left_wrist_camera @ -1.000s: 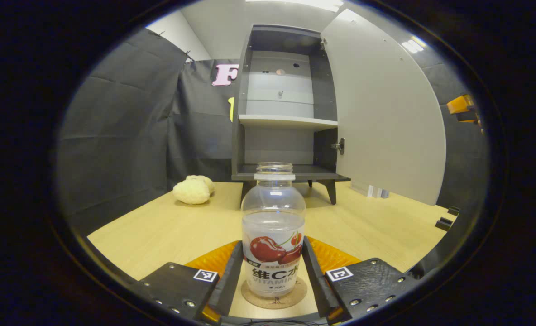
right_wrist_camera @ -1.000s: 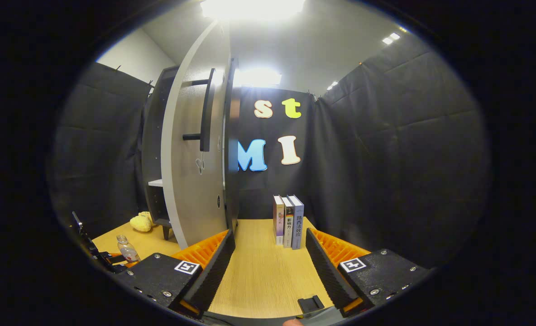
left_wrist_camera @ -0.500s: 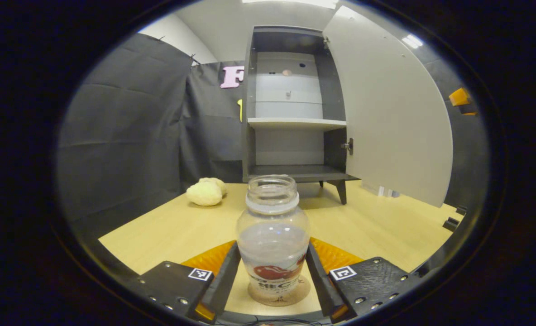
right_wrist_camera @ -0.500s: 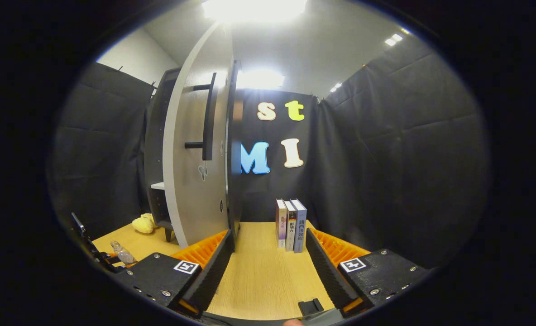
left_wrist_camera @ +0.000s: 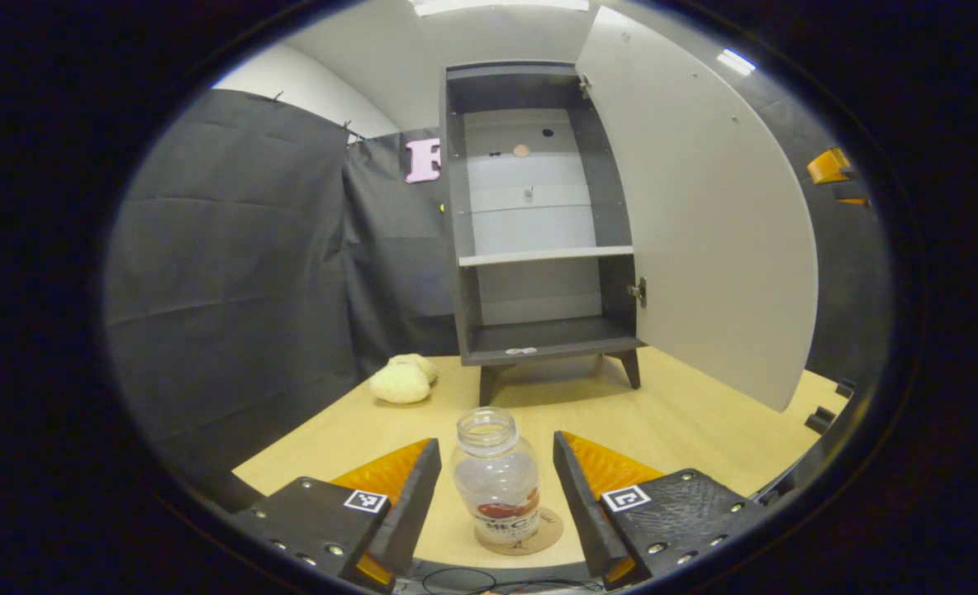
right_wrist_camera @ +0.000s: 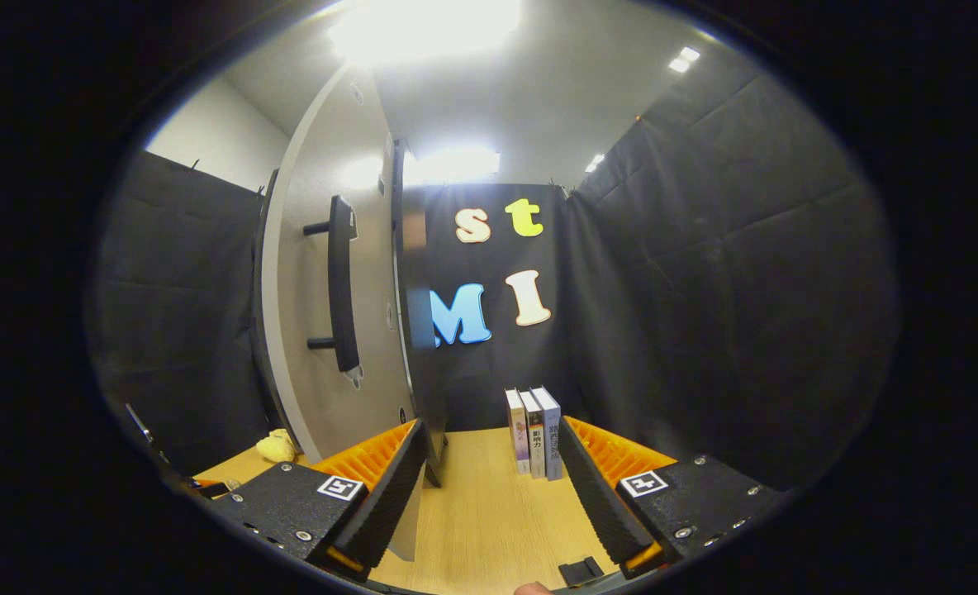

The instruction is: Open the cabinet door with the right hand, grasp the bottle in the cabinet with the left hand and place it on the coaster, then close the cabinet door with the right hand.

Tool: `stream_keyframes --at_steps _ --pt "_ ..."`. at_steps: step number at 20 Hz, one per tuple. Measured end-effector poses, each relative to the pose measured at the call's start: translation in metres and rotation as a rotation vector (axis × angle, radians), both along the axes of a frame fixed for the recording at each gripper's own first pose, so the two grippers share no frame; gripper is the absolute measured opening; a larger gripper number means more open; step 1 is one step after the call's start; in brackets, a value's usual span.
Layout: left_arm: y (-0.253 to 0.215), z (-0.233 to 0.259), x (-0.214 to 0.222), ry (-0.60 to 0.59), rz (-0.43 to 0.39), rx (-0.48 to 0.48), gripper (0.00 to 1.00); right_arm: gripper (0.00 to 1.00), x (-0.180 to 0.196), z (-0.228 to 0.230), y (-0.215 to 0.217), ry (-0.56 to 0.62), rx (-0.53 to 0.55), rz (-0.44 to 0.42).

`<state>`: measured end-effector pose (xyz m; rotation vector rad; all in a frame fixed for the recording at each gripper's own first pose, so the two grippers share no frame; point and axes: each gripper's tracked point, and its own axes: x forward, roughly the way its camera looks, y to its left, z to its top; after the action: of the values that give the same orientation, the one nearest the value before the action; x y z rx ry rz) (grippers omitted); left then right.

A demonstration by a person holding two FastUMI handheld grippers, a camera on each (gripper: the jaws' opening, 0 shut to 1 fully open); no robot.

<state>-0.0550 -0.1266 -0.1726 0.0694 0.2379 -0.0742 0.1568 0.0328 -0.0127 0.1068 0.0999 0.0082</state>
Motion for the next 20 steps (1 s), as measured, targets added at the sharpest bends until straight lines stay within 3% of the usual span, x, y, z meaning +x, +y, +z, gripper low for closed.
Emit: stream_keyframes --at_steps 2,3,4,5,6,11,12,13,14,16,20 --pt "0.004 0.027 -0.008 -0.015 0.025 -0.024 0.78 0.96 0.011 0.009 -0.003 -0.005 0.001 -0.001" --pt "0.008 0.040 -0.011 -0.027 0.041 -0.029 0.83 0.96 0.017 0.011 -0.004 -0.003 0.001 -0.001" --pt "0.015 0.053 -0.013 -0.033 0.059 -0.023 0.78 0.96 0.021 0.015 -0.002 -0.002 0.001 0.004" --pt "0.025 0.064 -0.013 -0.038 0.085 -0.011 0.83 0.95 0.026 0.020 0.000 -0.003 -0.002 0.011" --pt "0.034 0.073 -0.014 -0.036 0.105 -0.006 0.78 0.95 0.031 0.025 0.002 -0.005 -0.009 0.015" --pt "0.079 0.112 -0.009 -0.053 0.186 -0.008 0.78 0.95 0.049 0.049 0.015 -0.009 -0.042 0.002" --pt "0.089 0.120 -0.006 -0.066 0.194 -0.001 0.83 0.95 0.052 0.054 0.019 -0.016 -0.050 -0.004" --pt "0.098 0.128 -0.004 -0.076 0.204 0.006 0.78 0.95 0.052 0.058 0.022 -0.019 -0.060 -0.012" --pt "0.106 0.134 -0.002 -0.086 0.207 0.007 0.78 0.92 0.054 0.060 0.026 -0.021 -0.069 -0.019" --pt "0.120 0.142 0.004 -0.103 0.212 0.000 0.78 0.96 0.055 0.064 0.034 -0.025 -0.081 -0.026" --pt "0.139 0.147 0.018 -0.127 0.204 -0.007 0.78 0.93 0.052 0.067 0.045 -0.027 -0.132 -0.061"
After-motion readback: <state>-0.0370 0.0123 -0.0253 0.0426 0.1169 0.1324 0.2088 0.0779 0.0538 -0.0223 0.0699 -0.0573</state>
